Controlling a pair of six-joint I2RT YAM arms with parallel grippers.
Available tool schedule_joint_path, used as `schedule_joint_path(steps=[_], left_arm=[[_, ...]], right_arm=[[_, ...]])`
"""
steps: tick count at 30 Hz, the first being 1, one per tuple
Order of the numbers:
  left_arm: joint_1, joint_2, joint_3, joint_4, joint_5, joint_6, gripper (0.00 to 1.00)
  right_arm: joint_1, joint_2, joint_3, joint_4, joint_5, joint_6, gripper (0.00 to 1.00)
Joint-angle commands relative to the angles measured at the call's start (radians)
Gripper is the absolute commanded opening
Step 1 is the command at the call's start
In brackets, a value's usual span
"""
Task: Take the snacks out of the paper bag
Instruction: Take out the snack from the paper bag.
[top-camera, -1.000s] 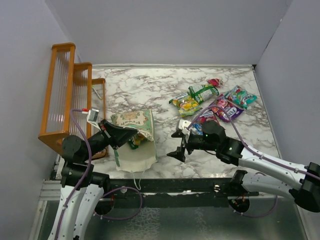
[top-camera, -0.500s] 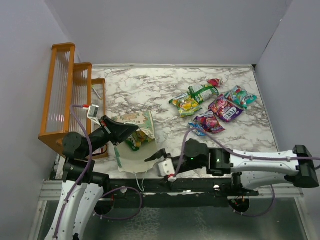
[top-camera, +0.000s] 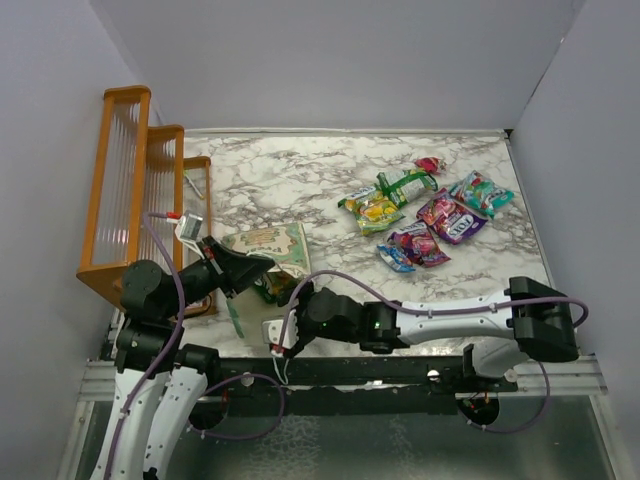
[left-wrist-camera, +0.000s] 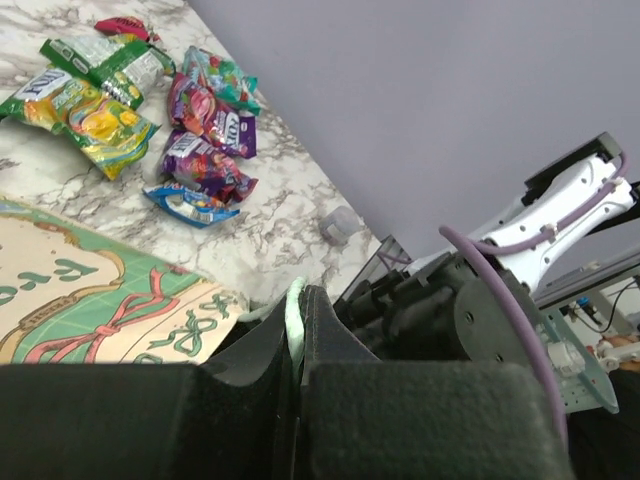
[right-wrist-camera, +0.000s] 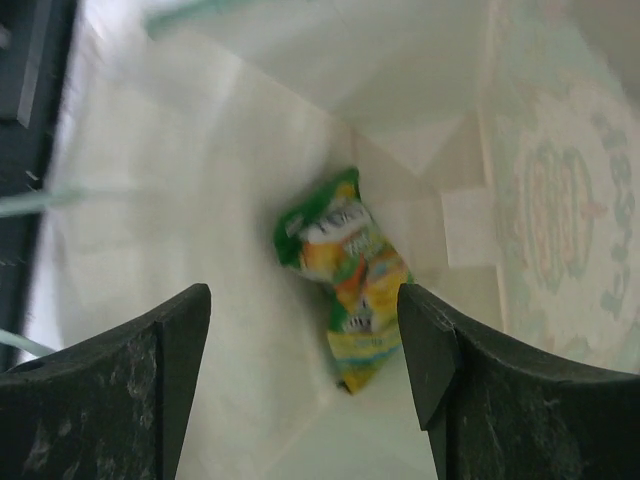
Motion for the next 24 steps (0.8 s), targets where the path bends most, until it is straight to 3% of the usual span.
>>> schedule_joint_path(steps=[1,5,8,13,24], left_arm=[[0.006,-0.021,0.022,-0.099,-0.001,0.090,0.00],[0.005,-0.028,-0.013,-0.044,0.019,0.049,0.00],[0.005,-0.023,-0.021,-0.012,0.027,0.028,0.00],[0.005,-0.013,-0.015,0.003,0.029,0.023,0.00],[0.005,-0.022,-0.016,0.012,0.025,0.013,0.00]], right_arm=[[-0.072,-0.059,-0.093,0.049,0.082,-0.045,0.74],[-0.144,-0.152,-0.187,0.081,0.018,-0.081,0.74],[-0.164,-0.165,-0.190,0.052,-0.008,-0.132,0.73],[-0.163,-0.171,-0.176,0.075,-0.175,-0.269,0.73],[-0.164,0.064,0.028,0.020,-0.193,-0.457,0.63]])
